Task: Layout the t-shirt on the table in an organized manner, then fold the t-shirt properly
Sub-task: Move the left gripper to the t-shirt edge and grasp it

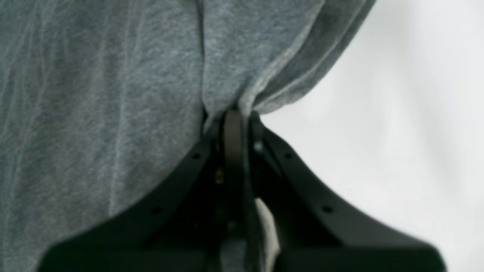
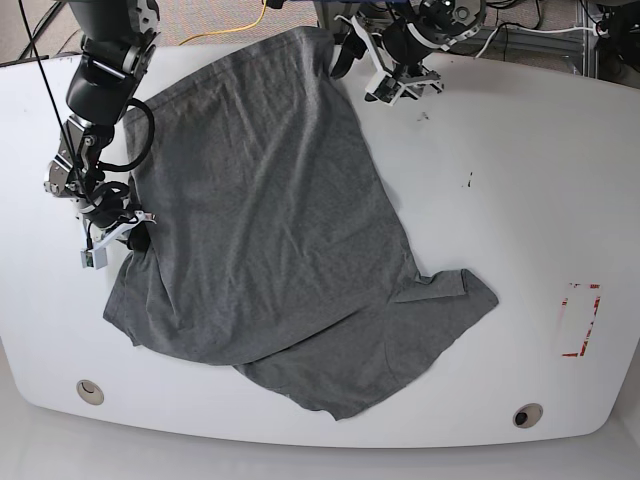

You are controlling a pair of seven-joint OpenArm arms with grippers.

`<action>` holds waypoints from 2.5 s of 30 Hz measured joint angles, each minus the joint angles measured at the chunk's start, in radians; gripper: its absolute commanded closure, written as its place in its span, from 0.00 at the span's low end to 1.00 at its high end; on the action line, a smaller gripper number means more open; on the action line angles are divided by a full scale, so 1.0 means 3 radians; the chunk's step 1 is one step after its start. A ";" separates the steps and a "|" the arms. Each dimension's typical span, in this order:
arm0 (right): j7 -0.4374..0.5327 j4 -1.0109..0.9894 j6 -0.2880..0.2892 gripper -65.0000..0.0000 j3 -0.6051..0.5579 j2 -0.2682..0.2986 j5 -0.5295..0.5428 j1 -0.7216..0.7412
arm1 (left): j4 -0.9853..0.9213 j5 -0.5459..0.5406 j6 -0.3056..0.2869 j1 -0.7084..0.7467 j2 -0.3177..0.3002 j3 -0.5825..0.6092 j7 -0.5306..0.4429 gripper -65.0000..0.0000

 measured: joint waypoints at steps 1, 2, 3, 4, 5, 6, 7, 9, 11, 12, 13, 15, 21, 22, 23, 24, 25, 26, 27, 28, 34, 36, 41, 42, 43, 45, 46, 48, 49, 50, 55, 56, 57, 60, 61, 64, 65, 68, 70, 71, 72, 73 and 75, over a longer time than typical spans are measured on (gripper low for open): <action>0.0000 0.0000 0.0000 1.00 0.0000 0.0000 0.0000 -0.0001 | 0.0000 0.0000 0.0000 -0.0001 0.0000 0.0000 0.0001 0.42; 0.0001 0.0000 -0.0001 1.00 0.0000 0.0000 0.0000 -0.0001 | 0.0000 0.0001 0.0001 -0.0001 0.0000 0.0000 0.0000 0.41; 0.0001 0.0000 0.0000 1.00 0.0000 0.0000 0.0000 -0.0001 | 0.0000 0.0000 0.0000 -0.0001 0.0000 0.0000 0.0000 0.41; 0.0001 0.0000 0.0000 1.00 0.0000 0.0000 0.0000 -0.0001 | 0.0000 0.0000 0.0000 -0.0001 0.0000 0.0000 0.0000 0.41; 0.0001 0.0000 -0.0001 1.00 0.0000 0.0000 0.0000 -0.0003 | 0.0000 -0.0015 -0.0001 -0.0001 0.0000 0.0000 0.0000 0.41; 0.0003 0.0000 0.0000 1.00 0.0000 0.0000 0.0000 -0.0003 | 0.0000 -0.0046 -0.0001 -0.0001 0.0001 0.0000 0.0000 0.41; 0.0004 0.0000 0.0000 1.00 0.0000 0.0000 0.0000 -0.0005 | 0.0000 -0.0116 0.0000 -0.0010 0.0000 -0.0008 0.0003 0.41; 0.0009 0.0000 0.0000 1.00 0.0000 0.0000 0.0000 -0.0008 | -0.0001 -0.0272 -0.0011 -0.0042 0.0000 -0.0045 0.0011 0.41; 0.0010 0.0000 0.0000 1.00 0.0000 0.0000 0.0001 -0.0009 | -0.0008 -0.0421 -0.0022 -0.0090 0.0006 -0.0084 0.0033 0.41; 0.0009 0.0000 -0.0001 1.00 0.0000 0.0000 0.0000 -0.0009 | -0.0019 -0.0519 -0.0008 -0.0122 0.0006 -0.0111 0.0037 0.41; 0.0008 0.0000 0.0000 1.00 0.0000 0.0000 0.0000 -0.0009 | -0.0033 -0.0577 -0.0005 -0.0145 0.0008 -0.0128 0.0037 0.41; 0.0009 0.0001 0.0000 1.00 0.0000 0.0000 0.0001 -0.0009 | -0.0071 -0.0716 0.0000 -0.0206 0.0011 -0.0195 0.0085 0.41; 0.0008 0.0003 -0.0001 1.00 0.0003 0.0000 0.0000 -0.0009 | -0.0244 -0.0996 0.0027 -0.0435 0.0060 -0.0315 0.0646 0.41; 0.0008 0.0003 -0.0001 1.00 0.0003 0.0000 0.0000 -0.0009 | -0.0276 -0.1066 0.0025 -0.0487 0.0088 -0.0338 0.0692 0.41; 0.0009 0.0003 -0.0001 1.00 0.0003 0.0000 0.0000 -0.0009 | -0.0300 -0.1110 0.0024 -0.0534 0.0107 -0.0350 0.0741 0.41; 0.0009 0.0003 0.0000 1.00 0.0003 0.0000 0.0000 -0.0009 | -0.0319 -0.1147 0.0023 -0.0563 0.0113 -0.0361 0.0773 0.41; 0.0008 0.0003 0.0000 1.00 0.0003 0.0000 0.0000 -0.0009 | -0.0355 -0.1188 0.0022 -0.0615 0.0131 -0.0373 0.0810 0.41; 0.0008 0.0003 0.0000 1.00 0.0003 0.0000 0.0000 -0.0009 | -0.0380 -0.1200 0.0022 -0.0651 0.0141 -0.0380 0.0838 0.41; 0.0009 0.0003 0.0001 1.00 0.0003 0.0000 0.0003 -0.0009 | -0.0416 -0.1218 0.0022 -0.0680 0.0165 -0.0390 0.0837 0.41; 0.0010 0.0003 0.0001 1.00 0.0003 0.0000 0.0001 -0.0009 | -0.0443 -0.1222 0.0025 -0.0701 0.0179 -0.0404 0.0856 0.41; 0.0008 0.0003 -0.0001 1.00 0.0003 0.0000 0.0000 -0.0017 | -0.0570 -0.1301 -0.0025 -0.0791 0.0221 -0.0473 0.0900 0.41; 0.0011 0.0011 -0.0001 1.00 0.0003 0.0000 0.0025 -0.0038 | -0.0605 -0.1310 -0.0027 -0.0846 0.0226 -0.0470 0.0917 0.41; 0.0061 0.0013 0.0000 1.00 0.0006 0.0000 0.0053 -0.0067 | -0.0746 -0.1335 -0.0042 -0.1008 0.0300 -0.0477 0.1011 0.42; 0.0060 0.0013 0.0000 1.00 0.0006 0.0001 0.0052 -0.0069 | -0.0779 -0.1348 -0.0065 -0.1048 0.0305 -0.0469 0.1031 0.42; 0.0057 0.0014 0.0000 1.00 0.0006 0.0001 0.0051 -0.0067 | -0.0816 -0.1371 -0.0076 -0.1087 0.0315 -0.0468 0.1057 0.42; 0.0060 0.0014 0.0001 1.00 0.0014 0.0001 0.0052 -0.0070 | -0.0886 -0.1403 -0.0092 -0.1150 0.0354 -0.0469 0.1086 0.46; 0.0061 0.0014 0.0000 1.00 0.0018 0.0001 0.0052 -0.0071 | -0.0910 -0.1403 -0.0090 -0.1175 0.0378 -0.0472 0.1088 0.49; 0.0060 0.0014 0.0000 1.00 0.0022 0.0000 0.0052 -0.0072 | -0.0958 -0.1400 -0.0084 -0.1212 0.0418 -0.0472 0.1102 0.58; 0.0060 0.0014 0.0001 1.00 0.0022 0.0000 0.0052 -0.0072 | -0.0969 -0.1400 -0.0083 -0.1223 0.0427 -0.0472 0.1101 0.65; 0.0060 0.0014 0.0001 1.00 0.0022 0.0001 0.0052 -0.0072 | -0.0993 -0.1405 -0.0074 -0.1231 0.0436 -0.0470 0.1109 0.69; 0.0060 0.0014 0.0008 1.00 0.0022 0.0001 0.0052 -0.0072 | -0.1068 -0.1439 -0.0064 -0.1274 0.0436 -0.0470 0.1153 0.93; 0.0060 0.0014 0.0008 1.00 0.0022 0.0001 0.0052 -0.0072 | -0.1080 -0.1445 -0.0062 -0.1286 0.0436 -0.0470 0.1172 0.98; 0.0060 0.0014 0.0008 1.00 0.0022 0.0000 0.0051 -0.0072 | -0.1088 -0.1441 -0.0061 -0.1300 0.0434 -0.0470 0.1184 1.00; 0.0060 0.0014 0.0008 1.00 0.0022 0.0001 0.0052 -0.0072 | -0.1110 -0.1432 -0.0062 -0.1317 0.0425 -0.0470 0.1195 1.00; 0.0060 0.0014 0.0008 1.00 0.0022 0.0001 0.0053 -0.0072 | -0.1111 -0.1432 -0.0062 -0.1319 0.0425 -0.0472 0.1195 1.00; 0.0060 0.0014 0.0008 1.00 0.0022 0.0001 0.0052 -0.0072 | -0.1108 -0.1434 -0.0062 -0.1328 0.0407 -0.0470 0.1194 1.00; 0.0060 0.0014 0.0008 1.00 0.0022 0.0001 0.0052 -0.0072 | -0.1108 -0.1446 -0.0066 -0.1335 0.0383 -0.0467 0.1194 1.00; 0.0057 0.0027 0.0008 1.00 0.0022 0.0001 0.0052 -0.0074 | -0.1102 -0.1489 -0.0078 -0.1358 0.0299 -0.0465 0.1208 1.00; -0.0001 0.0099 0.0004 1.00 0.0022 -0.0009 0.0042 -0.0084 | -0.1095 -0.1503 -0.0090 -0.1371 0.0248 -0.0488 0.1218 1.00; -0.0029 0.0145 0.0000 1.00 0.0022 -0.0014 0.0020 -0.0095 | -0.1087 -0.1509 -0.0092 -0.1378 0.0226 -0.0510 0.1221 1.00; -0.0066 0.0220 -0.0009 1.00 0.0020 -0.0023 -0.0018 -0.0114 | -0.1069 -0.1508 -0.0098 -0.1386 0.0205 -0.0543 0.1223 1.00; -0.0078 0.0305 -0.0019 1.00 0.0018 -0.0028 -0.0031 -0.0156 | -0.1048 -0.1492 -0.0093 -0.1396 0.0165 -0.0589 0.1250 1.00; -0.0106 0.0455 -0.0019 1.00 0.0001 -0.0039 -0.0024 -0.0230 | -0.1017 -0.1446 -0.0086 -0.1417 0.0104 -0.0645 0.1261 1.00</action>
